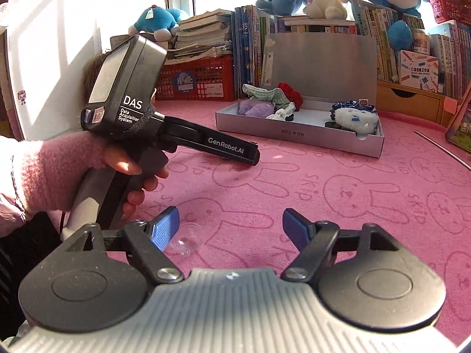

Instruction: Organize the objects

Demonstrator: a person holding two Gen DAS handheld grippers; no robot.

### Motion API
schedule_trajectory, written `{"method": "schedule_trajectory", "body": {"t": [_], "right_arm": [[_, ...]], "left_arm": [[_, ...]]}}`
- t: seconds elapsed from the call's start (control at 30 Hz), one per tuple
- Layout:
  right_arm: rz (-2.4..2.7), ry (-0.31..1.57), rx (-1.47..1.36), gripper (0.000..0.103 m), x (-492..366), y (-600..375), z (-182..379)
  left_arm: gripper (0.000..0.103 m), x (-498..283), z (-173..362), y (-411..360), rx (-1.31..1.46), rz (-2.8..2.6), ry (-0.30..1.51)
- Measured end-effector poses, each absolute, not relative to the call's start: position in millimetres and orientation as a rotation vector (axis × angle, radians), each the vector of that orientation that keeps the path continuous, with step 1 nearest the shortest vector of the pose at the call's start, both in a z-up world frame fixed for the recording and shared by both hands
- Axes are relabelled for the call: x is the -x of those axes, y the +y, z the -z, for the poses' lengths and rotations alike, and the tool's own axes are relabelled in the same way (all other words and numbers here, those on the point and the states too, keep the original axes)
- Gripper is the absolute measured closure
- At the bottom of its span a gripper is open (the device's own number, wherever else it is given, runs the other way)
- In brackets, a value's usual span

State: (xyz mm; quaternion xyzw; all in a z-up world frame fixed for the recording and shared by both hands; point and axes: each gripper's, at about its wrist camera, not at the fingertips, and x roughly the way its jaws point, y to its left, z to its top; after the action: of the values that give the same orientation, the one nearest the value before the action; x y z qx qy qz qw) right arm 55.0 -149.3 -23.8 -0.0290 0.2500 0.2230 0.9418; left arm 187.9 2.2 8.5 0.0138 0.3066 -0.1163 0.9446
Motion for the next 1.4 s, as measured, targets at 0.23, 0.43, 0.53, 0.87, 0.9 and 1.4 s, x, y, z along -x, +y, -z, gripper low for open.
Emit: {"method": "schedule_trajectory", "body": {"t": [0.23,0.43,0.53,0.87,0.9,1.4], "right_arm": [[-0.491,0.516,0.123,0.017,-49,-134,31],[-0.501,0.512,0.149,0.021,-45,-126,33],[-0.491,0.519,0.151,0.027,-46,-125,34],[-0.442,0.542,0.138,0.070,-52,-125,34],[-0.440,0.545,0.129,0.070,-54,-127,33],[-0.194,0.533,0.042,0.070,-99,-164,17]], "left_arm": [[0.015,-190,-7,0,-0.029,0.255,0.627],[0.015,-194,-8,2,-0.014,0.238,0.630],[0.015,-200,-10,1,-0.010,0.227,0.631],[0.015,-220,-15,-11,-0.054,0.226,0.648],[0.015,-220,-14,-11,-0.054,0.227,0.648],[0.014,-227,-14,-7,-0.082,0.186,0.632]]}}
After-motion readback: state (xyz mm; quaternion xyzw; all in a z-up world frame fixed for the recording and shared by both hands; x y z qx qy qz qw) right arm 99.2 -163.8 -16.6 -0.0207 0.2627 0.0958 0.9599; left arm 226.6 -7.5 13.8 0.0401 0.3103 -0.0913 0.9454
